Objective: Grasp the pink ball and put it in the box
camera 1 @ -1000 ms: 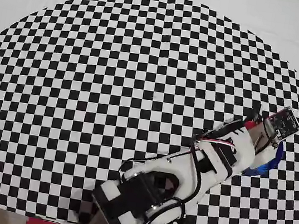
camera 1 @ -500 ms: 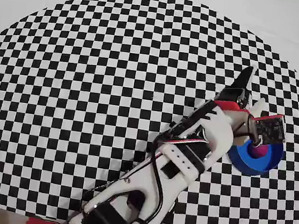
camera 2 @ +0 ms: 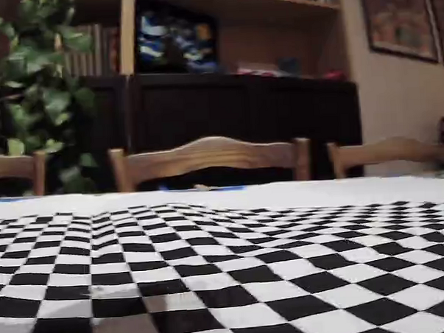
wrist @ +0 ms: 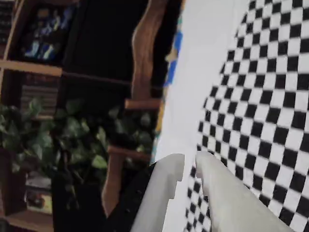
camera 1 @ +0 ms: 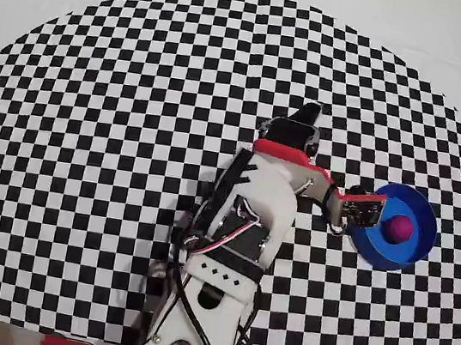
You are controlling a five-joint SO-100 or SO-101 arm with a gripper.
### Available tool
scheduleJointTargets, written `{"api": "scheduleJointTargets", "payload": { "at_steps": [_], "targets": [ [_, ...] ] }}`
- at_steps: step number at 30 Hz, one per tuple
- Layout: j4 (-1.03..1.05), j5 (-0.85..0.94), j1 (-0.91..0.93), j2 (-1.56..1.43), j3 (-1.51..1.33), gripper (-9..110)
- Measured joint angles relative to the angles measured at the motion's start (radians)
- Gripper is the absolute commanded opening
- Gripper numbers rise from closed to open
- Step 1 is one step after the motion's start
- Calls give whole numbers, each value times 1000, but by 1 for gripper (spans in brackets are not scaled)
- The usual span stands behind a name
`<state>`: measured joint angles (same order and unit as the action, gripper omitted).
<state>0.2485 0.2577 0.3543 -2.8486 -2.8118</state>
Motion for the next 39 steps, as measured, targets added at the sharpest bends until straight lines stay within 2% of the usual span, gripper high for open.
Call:
{"api": "scheduleJointTargets", "payload": {
  "at_steps": [7, 20, 27, 39],
  "targets": [
    [143, -89, -130, -172, -121, 0],
    [336, -118, -293, -345, -259, 0],
    [489, -118, -336, -385, -265, 0],
    [574, -123, -353, -387, -291, 0]
  ]
}}
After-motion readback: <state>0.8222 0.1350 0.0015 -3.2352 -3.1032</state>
